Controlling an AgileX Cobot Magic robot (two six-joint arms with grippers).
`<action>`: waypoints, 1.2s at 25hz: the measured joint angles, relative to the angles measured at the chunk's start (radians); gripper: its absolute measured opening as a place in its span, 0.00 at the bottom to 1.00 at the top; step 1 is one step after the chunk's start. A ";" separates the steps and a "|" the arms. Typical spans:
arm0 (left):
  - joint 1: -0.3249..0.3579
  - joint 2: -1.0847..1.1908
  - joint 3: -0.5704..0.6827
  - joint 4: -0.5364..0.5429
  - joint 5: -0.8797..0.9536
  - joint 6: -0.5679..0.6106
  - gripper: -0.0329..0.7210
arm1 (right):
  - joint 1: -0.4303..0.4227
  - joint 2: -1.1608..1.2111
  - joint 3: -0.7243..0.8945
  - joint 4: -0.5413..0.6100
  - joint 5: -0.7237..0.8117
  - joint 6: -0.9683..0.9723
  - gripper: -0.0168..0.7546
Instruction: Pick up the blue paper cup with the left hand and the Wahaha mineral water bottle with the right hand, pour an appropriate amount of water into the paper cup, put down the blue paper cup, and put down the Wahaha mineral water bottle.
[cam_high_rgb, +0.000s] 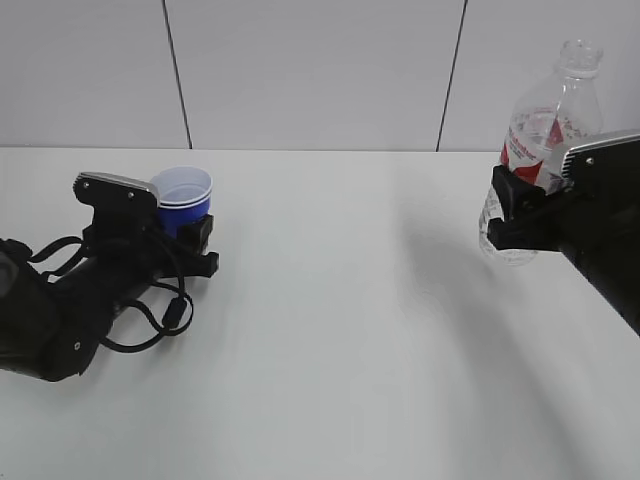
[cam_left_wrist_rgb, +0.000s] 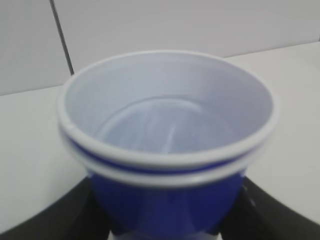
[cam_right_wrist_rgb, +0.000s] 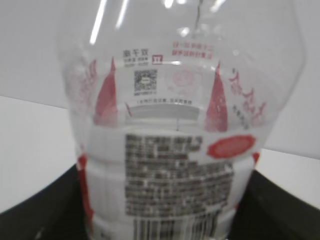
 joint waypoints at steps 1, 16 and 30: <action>0.000 0.011 -0.006 -0.001 0.000 -0.009 0.63 | 0.000 0.000 0.000 0.000 0.000 0.000 0.65; 0.000 0.094 -0.056 -0.040 -0.008 -0.030 0.63 | 0.000 0.000 0.000 0.000 0.000 -0.002 0.65; 0.000 0.124 -0.082 -0.070 -0.037 -0.030 0.63 | 0.000 0.000 0.000 -0.001 0.000 -0.005 0.65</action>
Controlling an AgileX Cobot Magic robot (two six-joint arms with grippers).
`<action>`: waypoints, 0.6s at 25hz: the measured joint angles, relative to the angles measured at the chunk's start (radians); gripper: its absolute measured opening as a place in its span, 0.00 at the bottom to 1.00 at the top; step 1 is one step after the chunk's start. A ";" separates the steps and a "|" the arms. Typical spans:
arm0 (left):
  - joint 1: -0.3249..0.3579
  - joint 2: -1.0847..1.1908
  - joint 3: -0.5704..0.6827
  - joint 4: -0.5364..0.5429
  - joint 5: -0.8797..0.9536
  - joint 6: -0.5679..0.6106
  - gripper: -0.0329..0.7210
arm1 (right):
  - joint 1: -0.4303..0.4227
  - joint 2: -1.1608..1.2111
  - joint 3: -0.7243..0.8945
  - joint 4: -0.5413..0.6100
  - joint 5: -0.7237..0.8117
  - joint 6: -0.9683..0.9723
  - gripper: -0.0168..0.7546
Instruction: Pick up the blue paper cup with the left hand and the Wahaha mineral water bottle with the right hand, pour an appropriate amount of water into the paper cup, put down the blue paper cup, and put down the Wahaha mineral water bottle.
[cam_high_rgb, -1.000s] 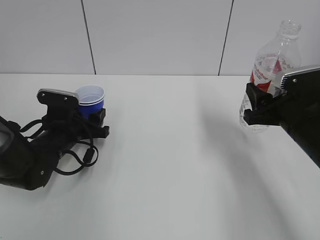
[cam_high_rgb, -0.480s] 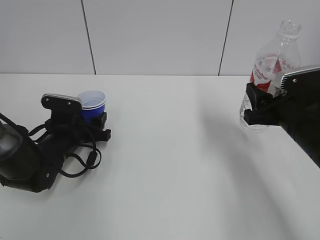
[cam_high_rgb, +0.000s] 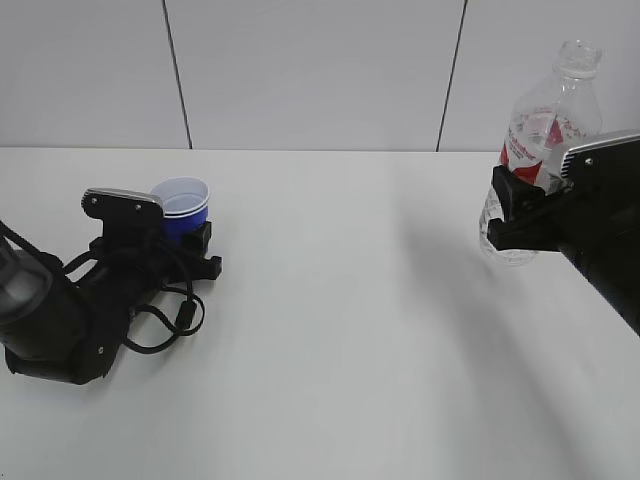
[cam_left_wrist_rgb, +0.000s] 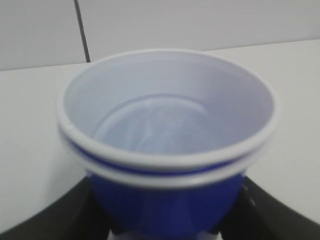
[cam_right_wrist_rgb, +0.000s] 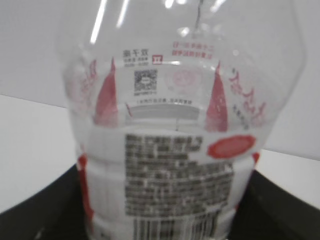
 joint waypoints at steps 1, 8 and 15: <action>0.000 0.000 0.000 0.000 0.000 0.000 0.63 | 0.000 0.000 0.000 0.000 0.000 0.000 0.65; 0.000 0.000 0.000 0.000 0.000 0.000 0.63 | 0.000 0.000 0.000 0.000 0.000 0.000 0.65; 0.000 0.000 0.000 -0.002 0.002 0.000 0.73 | 0.000 0.000 0.000 0.000 0.000 0.000 0.65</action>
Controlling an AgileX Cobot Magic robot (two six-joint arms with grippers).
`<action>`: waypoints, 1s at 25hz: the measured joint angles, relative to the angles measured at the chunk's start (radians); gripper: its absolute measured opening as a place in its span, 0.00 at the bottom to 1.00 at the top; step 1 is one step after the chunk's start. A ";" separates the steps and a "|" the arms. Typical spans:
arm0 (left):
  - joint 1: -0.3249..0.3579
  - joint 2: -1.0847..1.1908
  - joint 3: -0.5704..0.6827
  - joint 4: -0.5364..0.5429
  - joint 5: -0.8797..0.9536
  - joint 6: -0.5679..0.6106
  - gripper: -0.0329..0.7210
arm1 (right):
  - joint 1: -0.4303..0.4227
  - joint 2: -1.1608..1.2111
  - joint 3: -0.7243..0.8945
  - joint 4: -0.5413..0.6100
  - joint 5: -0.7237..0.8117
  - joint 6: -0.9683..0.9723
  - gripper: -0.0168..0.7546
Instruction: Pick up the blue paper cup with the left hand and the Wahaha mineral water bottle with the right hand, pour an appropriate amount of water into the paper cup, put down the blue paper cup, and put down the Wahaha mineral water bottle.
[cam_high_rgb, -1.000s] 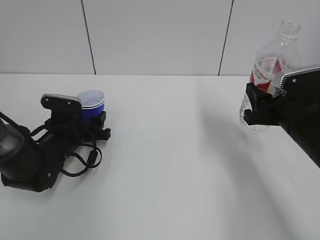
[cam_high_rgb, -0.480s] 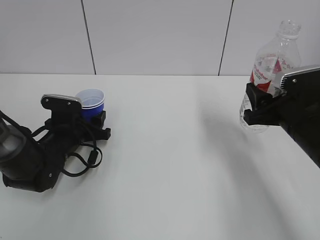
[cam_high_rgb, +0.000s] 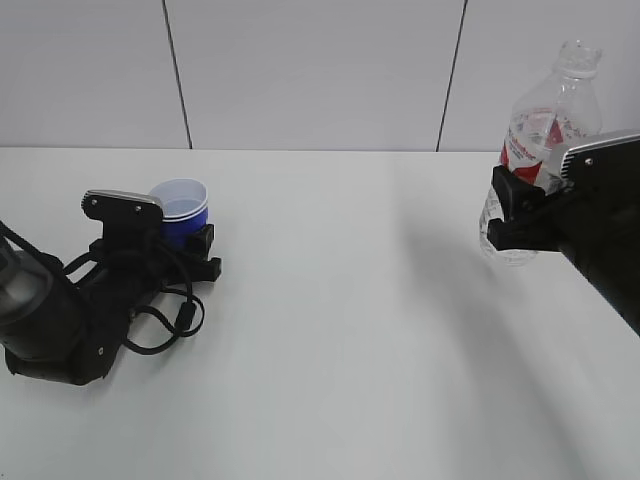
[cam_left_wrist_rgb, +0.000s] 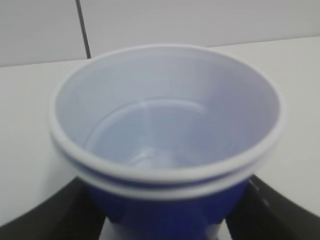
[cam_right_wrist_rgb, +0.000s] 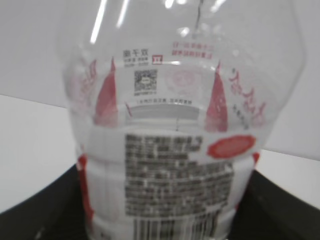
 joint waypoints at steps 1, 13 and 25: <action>0.000 0.000 0.000 0.000 0.001 0.000 0.73 | 0.000 0.000 0.000 0.000 0.000 0.000 0.65; 0.000 0.000 0.014 -0.006 0.004 0.000 0.75 | 0.000 0.000 0.000 0.000 0.000 0.000 0.65; 0.000 -0.123 0.169 0.008 0.004 0.002 0.75 | 0.000 0.000 0.000 -0.002 0.000 0.000 0.65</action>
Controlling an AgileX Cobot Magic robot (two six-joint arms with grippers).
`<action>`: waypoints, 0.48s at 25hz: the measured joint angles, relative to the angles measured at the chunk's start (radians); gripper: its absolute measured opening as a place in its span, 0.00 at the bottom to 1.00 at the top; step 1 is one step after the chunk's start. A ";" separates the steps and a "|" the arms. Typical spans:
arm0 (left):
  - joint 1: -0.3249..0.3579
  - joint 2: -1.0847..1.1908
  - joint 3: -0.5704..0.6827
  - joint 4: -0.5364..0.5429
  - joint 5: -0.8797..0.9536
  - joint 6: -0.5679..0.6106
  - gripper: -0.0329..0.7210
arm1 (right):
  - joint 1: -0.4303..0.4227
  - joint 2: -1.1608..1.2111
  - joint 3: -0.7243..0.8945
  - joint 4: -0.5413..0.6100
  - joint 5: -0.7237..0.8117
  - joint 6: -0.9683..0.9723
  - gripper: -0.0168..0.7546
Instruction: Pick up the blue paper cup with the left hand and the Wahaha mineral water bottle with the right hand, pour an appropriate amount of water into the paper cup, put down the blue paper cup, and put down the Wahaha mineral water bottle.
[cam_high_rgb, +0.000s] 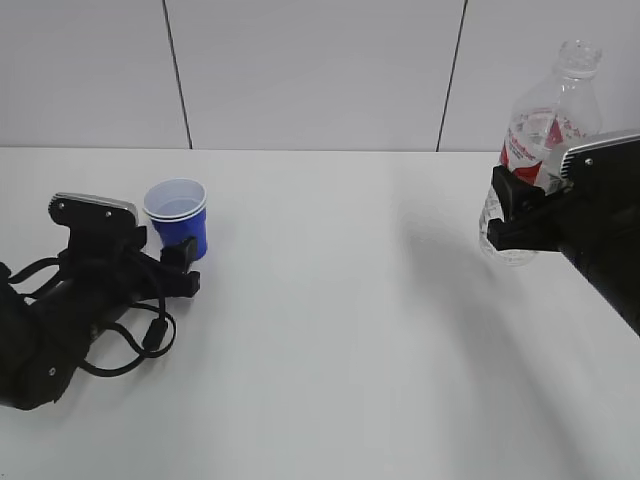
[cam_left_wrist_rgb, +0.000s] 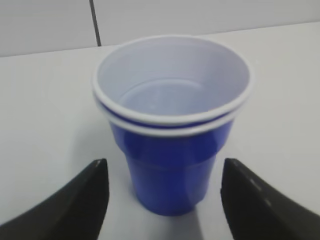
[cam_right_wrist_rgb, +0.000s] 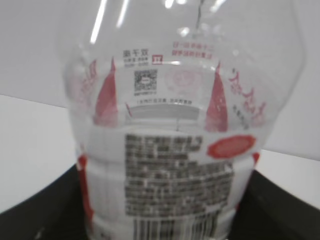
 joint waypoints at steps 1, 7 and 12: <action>0.000 -0.019 0.015 0.016 0.000 0.000 0.75 | 0.000 0.000 0.000 0.000 0.000 0.000 0.65; 0.000 -0.149 0.130 0.113 0.000 0.002 0.75 | 0.000 0.000 0.000 -0.002 0.000 0.000 0.65; 0.000 -0.297 0.256 0.122 0.000 0.002 0.75 | 0.000 0.000 0.000 -0.008 0.000 0.000 0.65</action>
